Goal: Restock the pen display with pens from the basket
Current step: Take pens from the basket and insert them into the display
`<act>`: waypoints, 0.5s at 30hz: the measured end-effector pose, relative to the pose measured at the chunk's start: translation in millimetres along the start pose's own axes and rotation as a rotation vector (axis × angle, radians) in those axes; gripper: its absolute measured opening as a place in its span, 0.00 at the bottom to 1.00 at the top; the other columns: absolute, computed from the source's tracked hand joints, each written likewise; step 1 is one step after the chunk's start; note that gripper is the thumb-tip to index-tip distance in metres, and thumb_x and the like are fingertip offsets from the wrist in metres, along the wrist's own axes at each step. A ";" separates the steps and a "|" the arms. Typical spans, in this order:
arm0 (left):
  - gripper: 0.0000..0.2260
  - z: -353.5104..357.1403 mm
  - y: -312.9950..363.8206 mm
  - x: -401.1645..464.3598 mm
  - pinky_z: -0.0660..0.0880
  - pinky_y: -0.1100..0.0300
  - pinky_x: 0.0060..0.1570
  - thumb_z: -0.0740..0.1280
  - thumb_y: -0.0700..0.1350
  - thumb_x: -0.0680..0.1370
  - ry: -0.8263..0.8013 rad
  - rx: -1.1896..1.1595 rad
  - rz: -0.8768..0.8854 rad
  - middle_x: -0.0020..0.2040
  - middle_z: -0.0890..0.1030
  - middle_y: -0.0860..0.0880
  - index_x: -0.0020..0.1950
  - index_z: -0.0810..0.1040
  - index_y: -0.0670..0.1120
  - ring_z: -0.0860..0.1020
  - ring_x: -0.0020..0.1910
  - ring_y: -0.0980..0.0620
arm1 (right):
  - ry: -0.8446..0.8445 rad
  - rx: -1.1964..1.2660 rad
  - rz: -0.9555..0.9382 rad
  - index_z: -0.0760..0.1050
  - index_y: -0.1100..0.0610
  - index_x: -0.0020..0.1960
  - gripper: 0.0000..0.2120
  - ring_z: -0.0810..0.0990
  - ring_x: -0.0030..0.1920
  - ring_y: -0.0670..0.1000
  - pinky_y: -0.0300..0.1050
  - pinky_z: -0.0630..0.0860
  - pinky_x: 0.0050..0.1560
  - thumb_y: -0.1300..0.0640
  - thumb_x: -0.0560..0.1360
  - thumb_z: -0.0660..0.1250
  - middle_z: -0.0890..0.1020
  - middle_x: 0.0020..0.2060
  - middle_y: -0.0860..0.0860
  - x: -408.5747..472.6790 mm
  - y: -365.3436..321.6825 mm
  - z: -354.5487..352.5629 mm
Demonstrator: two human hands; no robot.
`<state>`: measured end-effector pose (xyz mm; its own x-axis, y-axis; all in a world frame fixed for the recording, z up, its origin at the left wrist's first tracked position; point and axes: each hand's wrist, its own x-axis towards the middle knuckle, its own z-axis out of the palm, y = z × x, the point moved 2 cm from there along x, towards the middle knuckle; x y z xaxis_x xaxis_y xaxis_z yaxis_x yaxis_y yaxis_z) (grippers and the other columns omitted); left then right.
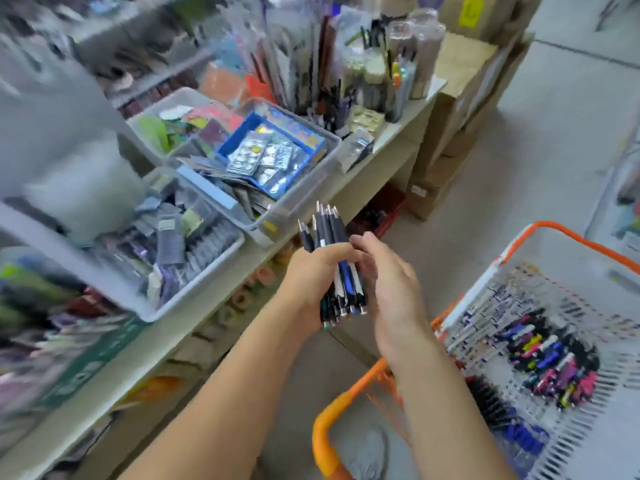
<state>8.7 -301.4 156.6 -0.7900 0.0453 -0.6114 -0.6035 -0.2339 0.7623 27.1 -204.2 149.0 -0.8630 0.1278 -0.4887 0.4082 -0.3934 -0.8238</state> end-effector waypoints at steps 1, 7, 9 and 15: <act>0.07 -25.0 11.1 -11.2 0.77 0.56 0.29 0.69 0.37 0.71 0.012 -0.019 0.009 0.34 0.80 0.41 0.48 0.79 0.37 0.79 0.27 0.45 | -0.061 -0.070 -0.034 0.85 0.54 0.50 0.10 0.86 0.44 0.49 0.43 0.80 0.44 0.52 0.80 0.67 0.87 0.44 0.51 -5.3 -2.6 27.7; 0.24 -201.4 57.3 -83.0 0.80 0.38 0.49 0.74 0.42 0.60 0.144 -0.183 0.107 0.45 0.81 0.32 0.53 0.82 0.33 0.81 0.41 0.38 | -0.386 -0.328 -0.074 0.84 0.51 0.45 0.03 0.84 0.36 0.40 0.29 0.76 0.35 0.58 0.76 0.73 0.86 0.36 0.45 -54.9 27.2 206.0; 0.24 -267.5 64.7 -110.4 0.80 0.50 0.41 0.73 0.42 0.59 0.222 -0.240 0.165 0.44 0.82 0.35 0.52 0.82 0.33 0.81 0.37 0.42 | -0.518 -0.337 -0.026 0.84 0.55 0.45 0.01 0.83 0.34 0.43 0.33 0.75 0.33 0.59 0.76 0.73 0.85 0.34 0.48 -80.0 49.5 266.2; 0.16 -412.5 67.4 -182.7 0.76 0.56 0.35 0.72 0.44 0.61 0.289 -0.415 0.265 0.41 0.81 0.40 0.45 0.83 0.38 0.79 0.34 0.44 | -0.739 -0.308 0.228 0.80 0.58 0.43 0.04 0.70 0.24 0.42 0.31 0.66 0.20 0.60 0.77 0.71 0.75 0.28 0.49 -150.1 117.0 405.4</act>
<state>157.1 -726.1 232.2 -0.8115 -0.3208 -0.4884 -0.2495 -0.5655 0.7861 83.8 -638.4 242.4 -0.6782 -0.5977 -0.4275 0.5675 -0.0565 -0.8214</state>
